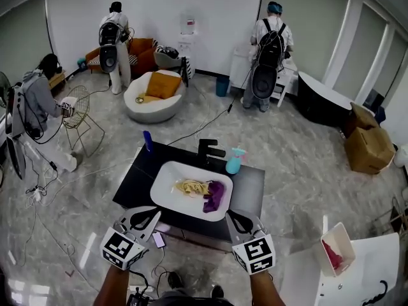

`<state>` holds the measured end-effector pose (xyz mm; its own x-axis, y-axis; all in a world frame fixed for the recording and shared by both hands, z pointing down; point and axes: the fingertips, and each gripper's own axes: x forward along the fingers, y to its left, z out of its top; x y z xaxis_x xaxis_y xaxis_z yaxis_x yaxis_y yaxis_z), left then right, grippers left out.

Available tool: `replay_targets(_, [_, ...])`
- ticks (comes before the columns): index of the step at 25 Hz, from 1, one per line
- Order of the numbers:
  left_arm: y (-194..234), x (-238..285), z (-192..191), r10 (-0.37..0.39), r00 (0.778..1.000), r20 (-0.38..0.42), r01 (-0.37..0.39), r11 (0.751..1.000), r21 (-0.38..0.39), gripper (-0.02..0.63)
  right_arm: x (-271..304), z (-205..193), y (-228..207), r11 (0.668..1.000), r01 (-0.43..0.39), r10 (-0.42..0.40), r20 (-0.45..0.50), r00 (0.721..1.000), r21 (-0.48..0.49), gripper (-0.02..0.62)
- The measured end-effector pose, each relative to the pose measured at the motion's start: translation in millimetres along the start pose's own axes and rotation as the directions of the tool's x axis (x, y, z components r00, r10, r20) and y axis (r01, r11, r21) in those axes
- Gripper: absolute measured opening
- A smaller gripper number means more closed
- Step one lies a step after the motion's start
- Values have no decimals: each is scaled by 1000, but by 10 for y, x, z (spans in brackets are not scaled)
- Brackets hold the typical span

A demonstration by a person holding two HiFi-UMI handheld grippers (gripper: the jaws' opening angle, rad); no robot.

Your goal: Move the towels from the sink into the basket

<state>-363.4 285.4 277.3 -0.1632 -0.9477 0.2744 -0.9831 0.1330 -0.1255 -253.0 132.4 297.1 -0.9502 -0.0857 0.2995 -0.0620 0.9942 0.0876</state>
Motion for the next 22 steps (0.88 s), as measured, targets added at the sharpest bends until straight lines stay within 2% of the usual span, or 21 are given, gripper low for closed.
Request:
replay_targets(14, [809, 103, -79, -98, 995, 24, 98, 995, 22, 5, 599, 235, 151, 994, 104, -104, -26, 994, 7, 11])
replay_targets(22, [1144, 351, -205, -105, 994, 10, 105, 994, 13, 5, 990, 224, 32, 995, 102, -102, -36, 994, -1, 11])
